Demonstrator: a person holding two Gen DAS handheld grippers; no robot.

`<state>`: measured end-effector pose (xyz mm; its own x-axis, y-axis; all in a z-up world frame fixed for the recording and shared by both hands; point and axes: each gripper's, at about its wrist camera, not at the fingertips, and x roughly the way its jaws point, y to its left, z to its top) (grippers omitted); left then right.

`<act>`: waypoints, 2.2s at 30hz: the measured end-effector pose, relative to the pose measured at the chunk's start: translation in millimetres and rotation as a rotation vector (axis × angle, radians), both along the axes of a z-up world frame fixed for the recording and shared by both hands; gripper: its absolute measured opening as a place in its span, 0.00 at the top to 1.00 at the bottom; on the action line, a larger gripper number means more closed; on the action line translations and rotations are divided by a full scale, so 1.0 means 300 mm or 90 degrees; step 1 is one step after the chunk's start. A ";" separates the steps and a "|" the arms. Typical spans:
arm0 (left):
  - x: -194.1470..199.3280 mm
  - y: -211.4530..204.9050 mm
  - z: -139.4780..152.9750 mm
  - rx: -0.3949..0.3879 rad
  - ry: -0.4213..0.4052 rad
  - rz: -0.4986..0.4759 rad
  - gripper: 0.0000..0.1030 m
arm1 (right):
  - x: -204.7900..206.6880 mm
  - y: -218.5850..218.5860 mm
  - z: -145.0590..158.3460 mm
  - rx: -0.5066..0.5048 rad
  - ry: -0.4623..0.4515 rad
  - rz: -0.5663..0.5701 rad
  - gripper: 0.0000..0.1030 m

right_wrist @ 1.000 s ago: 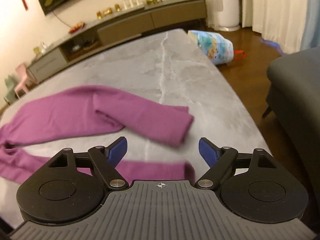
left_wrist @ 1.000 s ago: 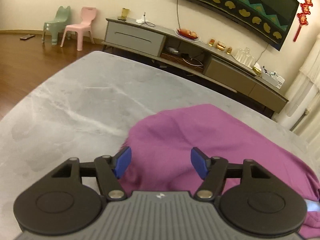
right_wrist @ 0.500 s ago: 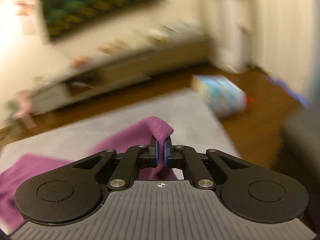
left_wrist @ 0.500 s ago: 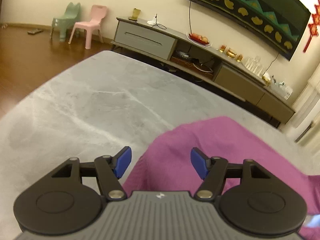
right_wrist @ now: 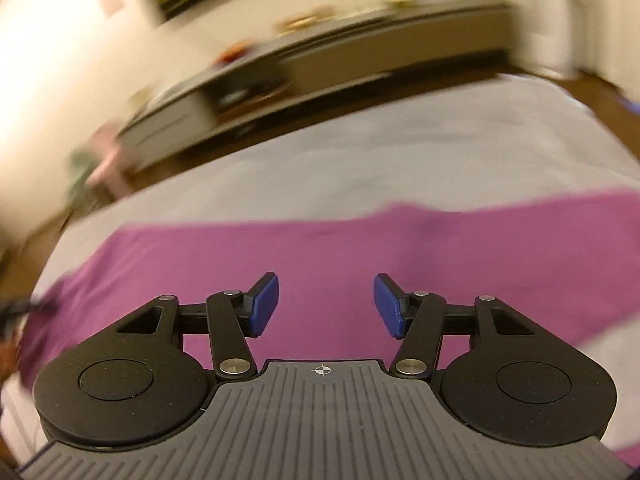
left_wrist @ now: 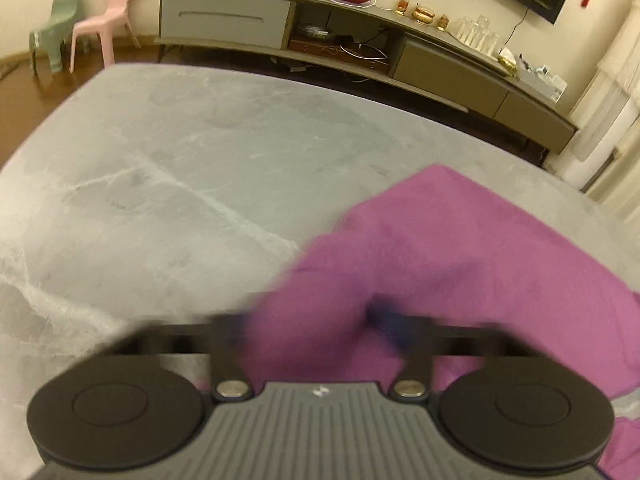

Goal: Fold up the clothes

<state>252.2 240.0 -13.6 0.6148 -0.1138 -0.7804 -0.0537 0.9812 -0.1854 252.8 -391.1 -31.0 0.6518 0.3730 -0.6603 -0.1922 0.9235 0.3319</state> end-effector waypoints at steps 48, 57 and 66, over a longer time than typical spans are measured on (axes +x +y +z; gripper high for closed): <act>0.058 0.031 0.274 0.031 -0.139 0.126 0.91 | -0.199 -0.087 0.034 -0.053 -0.010 0.020 0.49; 0.106 0.202 0.069 0.046 0.007 0.140 0.64 | -0.035 -0.547 -0.036 -0.176 0.038 -0.237 0.25; 0.221 0.097 -0.088 0.101 0.055 0.062 0.55 | 0.261 -0.537 -0.099 -0.249 0.094 -0.149 0.79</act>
